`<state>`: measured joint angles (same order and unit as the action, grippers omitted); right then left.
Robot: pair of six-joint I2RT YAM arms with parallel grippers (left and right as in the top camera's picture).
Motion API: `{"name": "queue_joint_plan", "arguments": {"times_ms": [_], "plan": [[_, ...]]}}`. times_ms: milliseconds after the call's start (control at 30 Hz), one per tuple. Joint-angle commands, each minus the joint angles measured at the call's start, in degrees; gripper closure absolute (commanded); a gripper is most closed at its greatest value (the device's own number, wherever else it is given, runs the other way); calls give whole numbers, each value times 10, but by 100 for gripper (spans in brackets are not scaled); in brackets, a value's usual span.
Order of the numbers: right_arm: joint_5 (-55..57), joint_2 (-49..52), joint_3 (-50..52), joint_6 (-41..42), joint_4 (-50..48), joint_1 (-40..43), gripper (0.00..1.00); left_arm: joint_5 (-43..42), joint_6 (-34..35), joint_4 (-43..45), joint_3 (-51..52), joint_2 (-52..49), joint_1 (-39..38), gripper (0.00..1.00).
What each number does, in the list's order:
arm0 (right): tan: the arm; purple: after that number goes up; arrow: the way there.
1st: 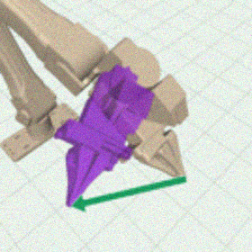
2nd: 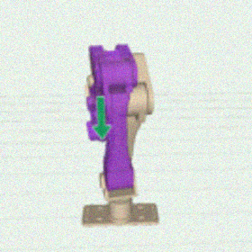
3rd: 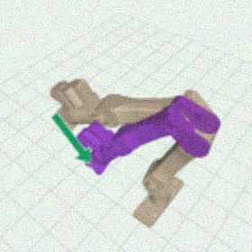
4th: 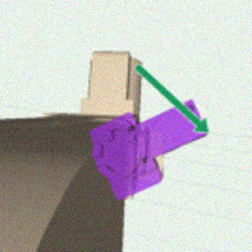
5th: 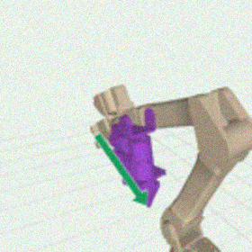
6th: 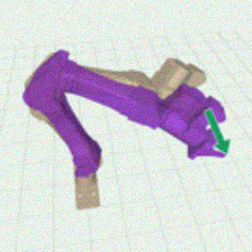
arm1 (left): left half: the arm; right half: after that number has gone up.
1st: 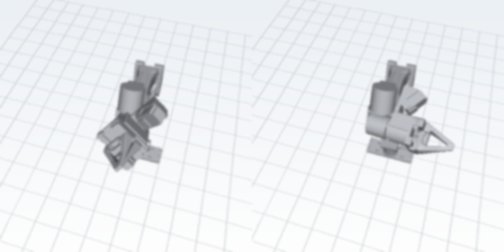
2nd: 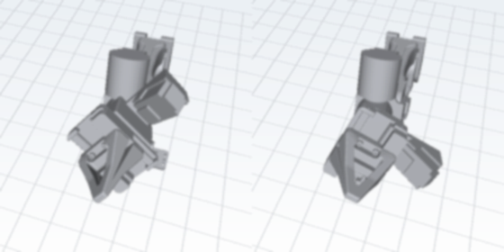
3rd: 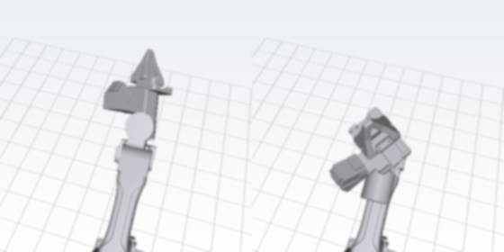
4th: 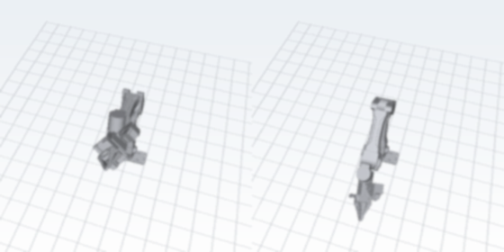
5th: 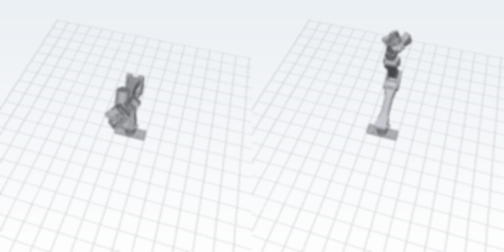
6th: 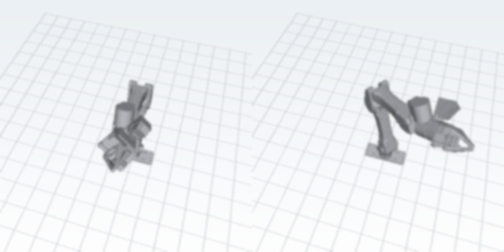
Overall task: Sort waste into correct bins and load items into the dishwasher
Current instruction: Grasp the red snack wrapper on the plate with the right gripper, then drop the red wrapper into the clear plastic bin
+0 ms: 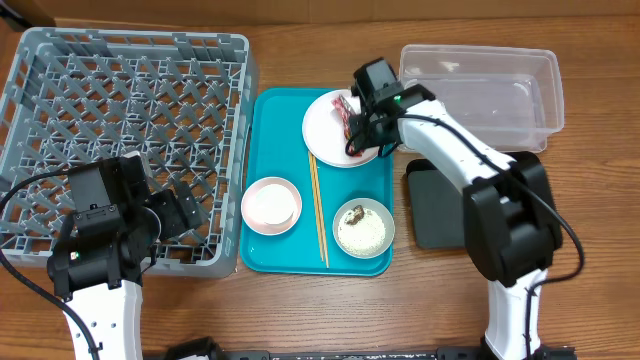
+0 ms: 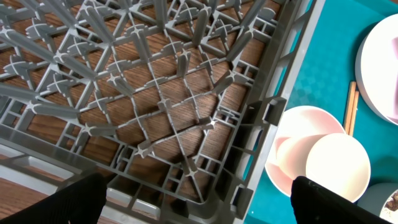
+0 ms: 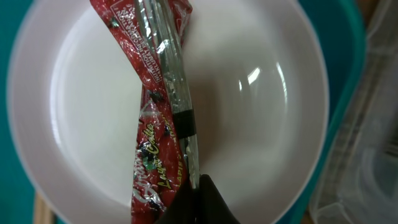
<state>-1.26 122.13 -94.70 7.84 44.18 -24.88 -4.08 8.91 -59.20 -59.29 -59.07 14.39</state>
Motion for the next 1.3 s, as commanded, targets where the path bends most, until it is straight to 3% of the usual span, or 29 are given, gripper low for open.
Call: {"name": "queue_joint_plan", "arguments": {"times_ms": [0, 167, 367, 400, 433, 500, 567, 600, 833, 1133, 1267], "plan": [[4, -107, -48, 16, -3, 21, 96, -5, 6, -1, -14, -1, 4, 4], [64, -163, -48, 119, 11, 79, 96, -5, 6, -1, -14, -1, 4, 3], [63, -159, -31, 216, 65, 164, 95, -5, 6, -1, -14, -1, 4, 3], [62, -159, -30, 222, 69, 171, 85, -5, 6, -1, -14, -1, 4, 3], [61, -159, -28, 225, 70, 177, 68, -5, 6, -1, -14, -1, 4, 3], [56, -159, -28, 224, 64, 185, 27, -5, 6, -1, -14, -1, 4, 3], [57, -159, -29, 218, 52, 188, 8, -5, 6, -1, -14, -1, 4, 3], [54, -162, -33, 203, 49, 191, 4, -5, 6, -1, -14, -1, 4, 3], [-46, -210, -60, 172, 117, 210, 0, -4, 6, -1, -14, -1, 4, 3], [-65, -243, -58, 114, 320, 206, 0, -5, 6, 6, -14, -1, 4, 2], [-66, -249, -41, 112, 362, 175, 0, -5, 6, 7, -14, -1, 4, 2]]}}
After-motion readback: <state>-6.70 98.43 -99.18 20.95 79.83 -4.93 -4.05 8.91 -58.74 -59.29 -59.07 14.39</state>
